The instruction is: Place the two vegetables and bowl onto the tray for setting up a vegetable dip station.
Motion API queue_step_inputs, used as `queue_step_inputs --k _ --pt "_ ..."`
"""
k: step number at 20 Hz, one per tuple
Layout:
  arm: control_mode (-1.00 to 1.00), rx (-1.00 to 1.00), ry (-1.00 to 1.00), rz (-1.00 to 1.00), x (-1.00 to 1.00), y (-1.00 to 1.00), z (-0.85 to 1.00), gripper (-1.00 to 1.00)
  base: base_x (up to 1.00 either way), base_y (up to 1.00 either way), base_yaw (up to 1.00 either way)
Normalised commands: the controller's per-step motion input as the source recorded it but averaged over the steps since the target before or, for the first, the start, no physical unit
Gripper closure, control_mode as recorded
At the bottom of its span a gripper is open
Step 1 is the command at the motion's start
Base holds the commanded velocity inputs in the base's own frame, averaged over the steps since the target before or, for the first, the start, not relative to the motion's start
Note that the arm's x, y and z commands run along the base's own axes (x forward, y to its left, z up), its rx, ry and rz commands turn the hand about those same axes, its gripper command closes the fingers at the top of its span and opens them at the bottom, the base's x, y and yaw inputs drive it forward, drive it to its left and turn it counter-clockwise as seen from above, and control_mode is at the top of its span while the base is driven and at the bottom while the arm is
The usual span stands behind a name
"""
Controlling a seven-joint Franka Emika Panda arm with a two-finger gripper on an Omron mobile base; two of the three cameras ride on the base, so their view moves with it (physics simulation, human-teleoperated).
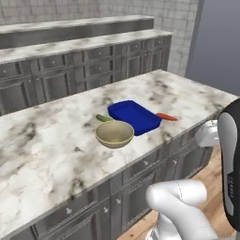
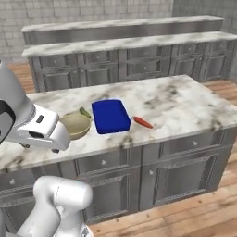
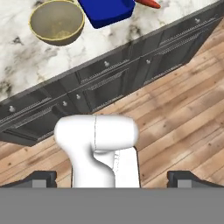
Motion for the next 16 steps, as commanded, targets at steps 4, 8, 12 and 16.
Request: queue_step_inputs --k 4,8,12,16 --pt "1.00 0.00 0.00 0.00 0.00 0.00 0.00 -1.00 0.34 -0.62 0.47" --pt "1.00 0.00 0.00 0.00 0.00 0.00 0.00 -1.00 0.28 -0.65 0.44" --pt "1.00 0.00 0.00 0.00 0.00 0.00 0.00 -1.00 0.28 -0.65 0.41" --pt "1.00 0.00 0.00 0.00 0.00 0.00 0.00 -1.00 0.20 -0.59 0.33"
